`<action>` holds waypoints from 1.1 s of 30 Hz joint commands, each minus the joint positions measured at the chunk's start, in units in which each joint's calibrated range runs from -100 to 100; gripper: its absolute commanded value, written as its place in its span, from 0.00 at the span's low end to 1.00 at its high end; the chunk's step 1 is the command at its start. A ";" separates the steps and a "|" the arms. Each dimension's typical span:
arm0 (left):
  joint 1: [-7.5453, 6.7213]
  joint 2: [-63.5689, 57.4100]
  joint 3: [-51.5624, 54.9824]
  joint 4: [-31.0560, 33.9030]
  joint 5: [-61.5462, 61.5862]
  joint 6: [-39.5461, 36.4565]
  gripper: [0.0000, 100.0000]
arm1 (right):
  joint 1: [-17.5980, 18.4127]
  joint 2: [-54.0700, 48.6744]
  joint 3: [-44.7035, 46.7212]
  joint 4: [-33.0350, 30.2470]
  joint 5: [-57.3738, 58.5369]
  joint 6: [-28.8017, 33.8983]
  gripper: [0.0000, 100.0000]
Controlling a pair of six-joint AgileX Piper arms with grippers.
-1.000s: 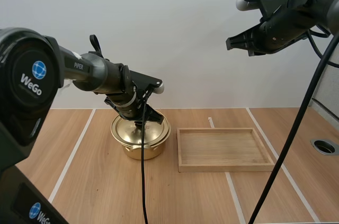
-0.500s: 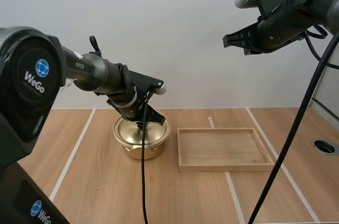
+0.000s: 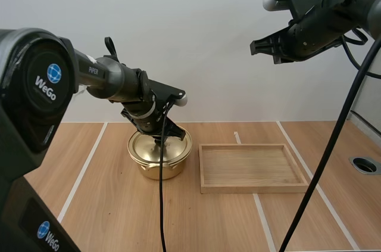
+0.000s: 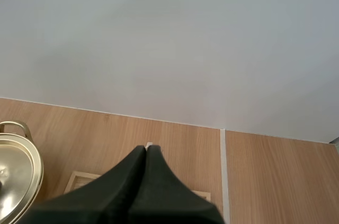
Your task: Open the pot, put the grape inside, and close it
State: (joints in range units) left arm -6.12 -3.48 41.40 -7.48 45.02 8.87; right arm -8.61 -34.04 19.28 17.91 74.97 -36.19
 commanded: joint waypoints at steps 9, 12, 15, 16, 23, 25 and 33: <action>-0.18 6.71 0.38 2.07 6.11 -0.40 0.00 | -0.22 -0.97 0.07 0.30 0.31 -0.48 0.00; -0.18 6.71 0.38 2.06 6.30 -0.40 0.00 | -0.22 -0.97 0.07 0.30 0.31 -0.59 0.00; -0.18 6.71 0.38 2.06 6.30 -0.40 0.00 | -0.22 -0.97 0.07 0.30 0.31 -0.59 0.00; -0.18 6.71 0.38 2.06 6.30 -0.40 0.00 | -0.22 -0.97 0.07 0.30 0.31 -0.59 0.00; -0.18 6.71 0.38 2.17 7.49 -0.40 0.00 | -0.22 -0.97 0.07 0.30 0.31 -0.59 0.00; -0.18 6.71 0.38 2.17 7.49 -0.40 0.00 | -0.22 -0.97 0.07 0.30 0.31 -0.70 0.00; -0.18 6.71 0.38 2.17 7.44 0.73 0.58 | -0.22 -0.97 0.07 0.30 0.31 -0.70 0.00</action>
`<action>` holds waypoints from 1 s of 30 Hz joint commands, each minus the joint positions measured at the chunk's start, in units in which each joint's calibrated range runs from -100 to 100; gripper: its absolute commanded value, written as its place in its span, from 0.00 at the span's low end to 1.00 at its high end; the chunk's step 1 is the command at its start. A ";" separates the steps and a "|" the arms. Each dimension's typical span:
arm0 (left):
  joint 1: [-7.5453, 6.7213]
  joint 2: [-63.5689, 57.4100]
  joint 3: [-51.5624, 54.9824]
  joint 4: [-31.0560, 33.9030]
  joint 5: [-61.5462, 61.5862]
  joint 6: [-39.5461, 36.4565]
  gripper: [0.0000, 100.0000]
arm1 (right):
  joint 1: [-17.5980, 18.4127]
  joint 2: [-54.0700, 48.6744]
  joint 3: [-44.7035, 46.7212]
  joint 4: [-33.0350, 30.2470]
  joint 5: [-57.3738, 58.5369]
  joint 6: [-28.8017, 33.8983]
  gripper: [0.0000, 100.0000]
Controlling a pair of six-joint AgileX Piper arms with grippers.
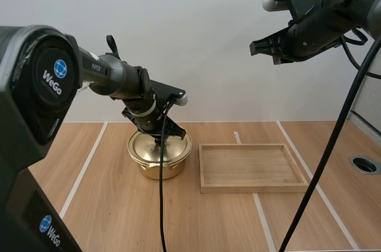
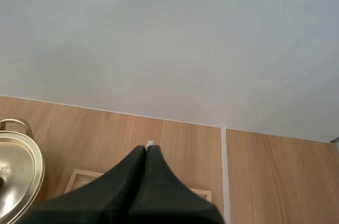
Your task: Open the pot, put the grape inside, and close it
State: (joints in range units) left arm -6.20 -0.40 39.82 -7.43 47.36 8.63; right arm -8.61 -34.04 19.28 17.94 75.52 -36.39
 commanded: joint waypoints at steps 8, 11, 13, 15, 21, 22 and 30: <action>-0.11 3.62 1.96 3.50 7.07 1.09 1.00 | -0.22 -0.97 0.07 0.27 -0.24 -0.51 0.00; -0.11 3.62 1.96 3.50 7.28 1.09 1.00 | -0.22 -0.97 0.07 0.27 -0.24 -0.51 0.00; -0.11 3.62 1.96 3.50 7.28 1.09 1.00 | -0.22 -0.97 0.07 0.27 -0.24 -0.51 0.00; -0.11 3.62 1.96 3.50 8.12 1.09 1.00 | -0.22 -0.97 0.07 0.27 -0.24 -0.51 0.00; -0.11 2.57 1.41 3.62 10.19 1.09 1.00 | -0.22 -0.97 0.07 0.27 0.38 -0.50 0.00; -0.11 2.18 0.76 3.83 11.41 1.09 1.00 | -0.22 -0.97 0.07 0.27 0.38 -0.50 0.00; -0.11 -4.85 -9.69 4.48 25.67 0.44 1.00 | -0.22 -0.97 0.07 0.39 0.36 -0.50 0.00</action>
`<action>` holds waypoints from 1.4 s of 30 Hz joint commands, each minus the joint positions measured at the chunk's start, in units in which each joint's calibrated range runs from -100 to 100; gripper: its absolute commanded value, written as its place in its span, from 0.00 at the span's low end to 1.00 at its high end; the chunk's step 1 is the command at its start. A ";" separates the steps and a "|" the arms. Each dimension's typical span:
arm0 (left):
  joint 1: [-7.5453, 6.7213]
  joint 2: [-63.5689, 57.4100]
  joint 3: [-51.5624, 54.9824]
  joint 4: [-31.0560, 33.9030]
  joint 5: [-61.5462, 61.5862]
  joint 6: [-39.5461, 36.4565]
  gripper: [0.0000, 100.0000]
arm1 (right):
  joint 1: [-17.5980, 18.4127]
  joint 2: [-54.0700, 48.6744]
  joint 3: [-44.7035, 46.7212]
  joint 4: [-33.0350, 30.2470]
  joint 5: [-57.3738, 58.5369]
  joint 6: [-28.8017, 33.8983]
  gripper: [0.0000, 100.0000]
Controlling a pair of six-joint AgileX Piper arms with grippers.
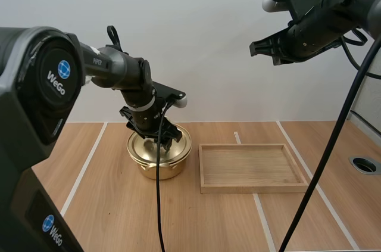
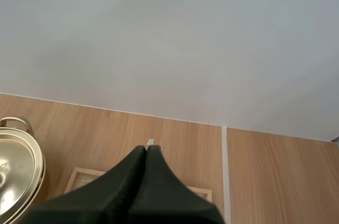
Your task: Open the pot, put the grape inside, and close it
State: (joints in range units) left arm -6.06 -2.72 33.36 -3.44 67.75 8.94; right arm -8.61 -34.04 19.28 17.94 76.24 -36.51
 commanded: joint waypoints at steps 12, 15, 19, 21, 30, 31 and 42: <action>-0.24 -12.07 -21.11 0.80 20.31 -0.29 1.00 | -0.22 -0.97 0.07 0.59 -0.17 -0.38 0.00; -0.24 -13.81 -26.43 0.80 22.09 -0.48 1.00 | -0.22 -0.97 0.07 0.59 -0.17 -0.38 0.00; -0.24 -16.32 -31.58 0.80 22.55 -1.09 1.00 | -0.22 -0.97 0.07 0.59 0.36 -0.38 0.00; -0.24 -17.40 -33.34 0.80 22.55 -1.19 1.00 | -0.22 -0.97 0.07 0.59 0.36 -0.28 0.00; -0.16 -22.66 -35.03 0.91 20.10 -3.22 0.00 | -0.22 -0.97 0.07 1.68 0.94 1.16 0.00; -0.16 -23.04 -35.03 0.91 19.93 -3.22 0.00 | -0.22 -0.97 0.07 2.38 0.94 1.16 0.00; -0.16 -28.43 -34.85 0.97 21.37 -7.17 0.00 | -0.22 -0.97 0.07 9.08 4.62 4.85 0.00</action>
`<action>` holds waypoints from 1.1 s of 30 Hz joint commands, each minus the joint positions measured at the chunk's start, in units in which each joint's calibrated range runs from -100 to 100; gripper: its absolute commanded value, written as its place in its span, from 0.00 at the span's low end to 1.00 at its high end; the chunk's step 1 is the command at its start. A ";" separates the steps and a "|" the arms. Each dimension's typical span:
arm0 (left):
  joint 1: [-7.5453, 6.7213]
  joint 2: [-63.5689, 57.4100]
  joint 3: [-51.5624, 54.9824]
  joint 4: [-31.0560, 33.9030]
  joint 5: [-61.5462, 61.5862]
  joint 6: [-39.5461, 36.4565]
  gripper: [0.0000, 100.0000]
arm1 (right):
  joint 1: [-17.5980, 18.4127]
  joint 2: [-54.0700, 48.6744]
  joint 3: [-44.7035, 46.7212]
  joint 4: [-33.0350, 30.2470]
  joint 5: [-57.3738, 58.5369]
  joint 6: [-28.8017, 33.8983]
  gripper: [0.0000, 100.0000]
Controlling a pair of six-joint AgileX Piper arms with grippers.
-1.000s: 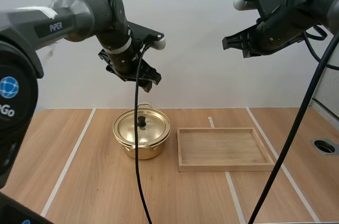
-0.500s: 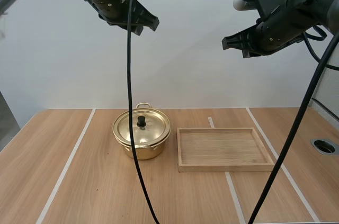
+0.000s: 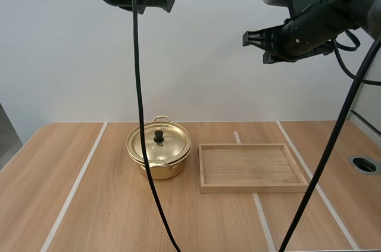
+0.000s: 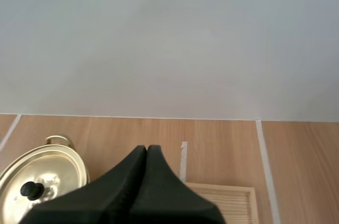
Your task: Open the pot, put the grape inside, and close it
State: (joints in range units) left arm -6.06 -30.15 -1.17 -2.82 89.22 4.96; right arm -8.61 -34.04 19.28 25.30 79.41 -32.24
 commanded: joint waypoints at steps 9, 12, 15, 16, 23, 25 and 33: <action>-0.16 -11.01 18.90 16.70 -23.76 -23.85 0.00 | -0.22 -6.60 3.32 -2.00 -7.88 0.97 0.00; -0.16 -14.59 27.72 18.25 -29.12 -26.74 0.00 | -0.14 -10.79 9.54 -3.16 -14.89 0.88 0.00; -0.16 -18.16 35.90 21.34 -34.03 -30.61 0.00 | 0.93 -14.27 17.17 -4.07 -21.83 0.62 0.00; -0.16 -19.13 38.22 22.67 -34.98 -32.28 0.00 | 1.52 -14.96 18.96 -4.85 -22.95 0.62 0.00; -0.16 -28.93 50.93 37.99 -36.69 -43.64 0.00 | 8.12 -19.60 30.99 -8.40 -30.14 2.53 0.00; -0.16 -31.92 54.21 38.24 -36.84 -43.65 0.00 | 9.26 -21.86 33.18 -9.87 -33.10 3.26 0.00; -0.16 -44.73 66.31 38.24 -40.78 -44.75 0.00 | 9.68 -36.62 40.35 -15.66 -36.55 3.36 0.00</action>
State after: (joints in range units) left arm -6.13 -71.75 62.72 34.89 50.98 -38.89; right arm 0.98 -66.27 57.96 10.89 44.63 -29.02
